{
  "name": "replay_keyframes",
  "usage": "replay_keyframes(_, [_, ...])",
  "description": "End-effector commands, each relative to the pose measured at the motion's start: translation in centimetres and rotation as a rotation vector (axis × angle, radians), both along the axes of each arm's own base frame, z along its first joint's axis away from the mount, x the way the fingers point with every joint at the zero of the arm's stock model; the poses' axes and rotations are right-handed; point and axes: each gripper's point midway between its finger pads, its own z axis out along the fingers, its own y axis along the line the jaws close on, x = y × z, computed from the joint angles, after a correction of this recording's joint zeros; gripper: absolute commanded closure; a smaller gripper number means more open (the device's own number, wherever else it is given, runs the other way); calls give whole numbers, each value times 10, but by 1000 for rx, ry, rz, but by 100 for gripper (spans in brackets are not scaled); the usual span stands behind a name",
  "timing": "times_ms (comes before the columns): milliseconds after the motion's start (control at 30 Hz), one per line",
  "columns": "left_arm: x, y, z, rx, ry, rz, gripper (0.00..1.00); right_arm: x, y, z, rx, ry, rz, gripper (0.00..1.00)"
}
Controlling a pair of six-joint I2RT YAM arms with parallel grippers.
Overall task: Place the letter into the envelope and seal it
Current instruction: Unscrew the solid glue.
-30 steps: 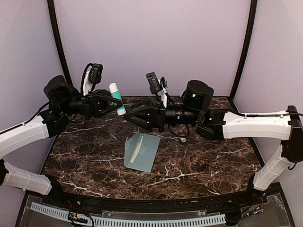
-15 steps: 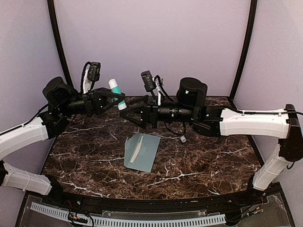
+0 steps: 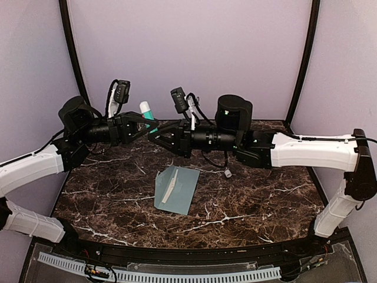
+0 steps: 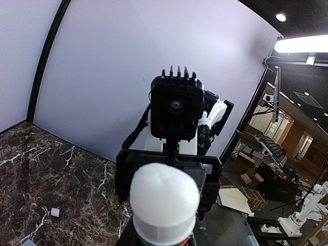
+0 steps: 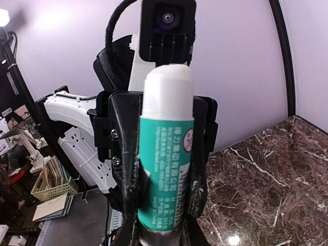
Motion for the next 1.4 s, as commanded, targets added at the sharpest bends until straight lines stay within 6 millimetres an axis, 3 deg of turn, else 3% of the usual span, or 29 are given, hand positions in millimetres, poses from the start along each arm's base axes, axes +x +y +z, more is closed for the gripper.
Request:
replay_keyframes(0, [-6,0,7,-6,-13,-33,96,1,2,19,51,-46,-17,91])
replay_keyframes(167, [-5,1,11,-7,-20,-15,81,0,-5,22,69,-51,-25,94])
replay_keyframes(333, [3,5,18,-10,-26,51,40,-3,-9,21,67,-50,-22,94])
replay_keyframes(467, [12,12,23,-14,-13,101,33,-3,-11,19,59,-48,-21,94])
replay_keyframes(700, [18,19,26,-20,-4,133,47,-3,-11,13,43,-40,-25,94])
replay_keyframes(1033, [22,23,26,-18,1,160,55,-1,-11,8,21,-37,-35,95])
replay_keyframes(1233, [20,22,25,-20,10,142,84,1,-11,8,21,-36,-48,95])
replay_keyframes(1300, [20,22,26,-23,12,140,92,3,-13,8,25,-37,-65,89])
replay_keyframes(1367, [20,23,29,-37,13,145,96,7,-16,12,46,-39,-96,70])
